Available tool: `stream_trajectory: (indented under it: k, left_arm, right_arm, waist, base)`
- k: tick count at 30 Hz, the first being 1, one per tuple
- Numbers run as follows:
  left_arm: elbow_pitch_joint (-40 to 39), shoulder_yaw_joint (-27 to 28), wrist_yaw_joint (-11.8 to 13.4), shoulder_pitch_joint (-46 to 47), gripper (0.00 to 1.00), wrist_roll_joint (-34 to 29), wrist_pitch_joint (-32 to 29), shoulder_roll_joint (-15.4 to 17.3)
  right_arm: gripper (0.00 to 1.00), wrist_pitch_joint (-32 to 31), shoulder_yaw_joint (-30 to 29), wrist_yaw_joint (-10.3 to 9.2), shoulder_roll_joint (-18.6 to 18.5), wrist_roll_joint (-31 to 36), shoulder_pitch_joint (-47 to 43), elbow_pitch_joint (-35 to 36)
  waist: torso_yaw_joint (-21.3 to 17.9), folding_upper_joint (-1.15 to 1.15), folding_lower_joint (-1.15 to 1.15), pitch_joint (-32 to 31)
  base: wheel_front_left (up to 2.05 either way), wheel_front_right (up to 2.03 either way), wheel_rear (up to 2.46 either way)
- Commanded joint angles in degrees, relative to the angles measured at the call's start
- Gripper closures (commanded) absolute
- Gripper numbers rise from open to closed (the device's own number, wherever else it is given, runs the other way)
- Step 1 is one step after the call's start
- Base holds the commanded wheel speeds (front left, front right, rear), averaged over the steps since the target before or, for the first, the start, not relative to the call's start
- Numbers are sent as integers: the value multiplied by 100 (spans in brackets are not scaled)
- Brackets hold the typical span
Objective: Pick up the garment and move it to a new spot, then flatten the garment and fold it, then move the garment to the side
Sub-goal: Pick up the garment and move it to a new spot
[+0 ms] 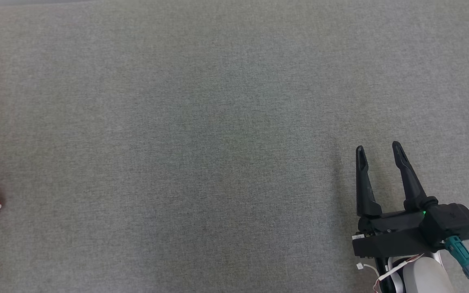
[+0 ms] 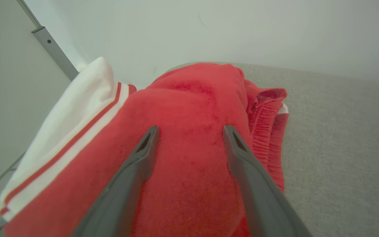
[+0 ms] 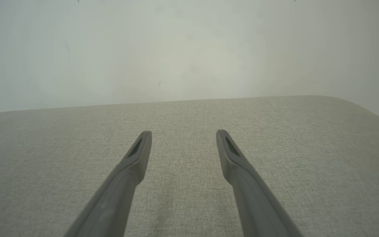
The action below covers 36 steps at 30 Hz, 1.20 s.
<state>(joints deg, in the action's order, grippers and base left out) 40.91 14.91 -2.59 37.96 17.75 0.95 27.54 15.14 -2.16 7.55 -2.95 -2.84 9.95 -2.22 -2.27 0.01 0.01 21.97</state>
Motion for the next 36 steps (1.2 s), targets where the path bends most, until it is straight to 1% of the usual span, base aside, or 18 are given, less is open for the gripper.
stream_trajectory:
  k: [1,4,10,11,12,18,20,23,28,30,34,36]
  left_arm:
    - [206,-34,-17,60,0,8,-101,59]
    - [477,-82,23,92,0,-25,-222,97]
    - [872,-154,-13,156,0,48,-545,117]
    - [918,-167,-11,183,67,42,-573,134]
    - [964,-184,-7,201,100,32,-579,151]
    - [925,-236,-22,322,100,-33,-38,230]
    - [834,-235,-89,425,100,7,154,243]
    - [620,-265,-122,560,100,-22,440,321]
    - [-99,-427,-129,838,100,-201,859,446]
    - [-460,-504,-140,957,100,-222,921,420]
    - [-1335,-781,-192,1150,100,-358,832,433]
    - [-1793,-921,-233,1239,100,-403,684,421]
  right_arm:
    - [0,2,29,-12,13,-24,47,24]
    - [0,2,48,-12,13,-42,56,27]
    - [0,2,78,-12,13,-71,42,4]
    - [0,2,84,-12,13,-77,35,-2]
    - [0,2,94,-12,13,-79,29,-5]
    - [0,2,55,-12,13,-64,-51,-19]
    - [0,2,56,-12,13,-85,-74,-31]
    - [0,2,117,-12,12,-132,-103,-63]
    - [0,2,167,-12,12,-210,-181,-130]
    - [0,2,188,-12,12,-277,-195,-163]
    - [0,2,260,-12,12,-412,-228,-224]
    - [0,1,282,-12,11,-475,-253,-250]
  waist:
    - [-63,-1,-1,44]
    - [-87,-1,-1,34]
    - [-92,-1,-1,-2]
    - [-90,-1,-1,-13]
    - [-89,-1,-1,-28]
    - [23,-1,-1,-168]
    - [88,-1,-1,-238]
    - [160,-1,-1,-377]
    - [239,-1,-1,-639]
    - [234,-1,-1,-745]
    - [109,-1,-1,-958]
    - [16,-1,-1,-1040]
  base:
    - [0,0,0]
    - [0,0,0]
    - [0,0,0]
    - [0,0,0]
    - [0,0,0]
    - [0,0,0]
    - [0,0,0]
    - [0,0,0]
    - [0,0,0]
    - [0,0,0]
    - [0,0,0]
    - [0,0,0]
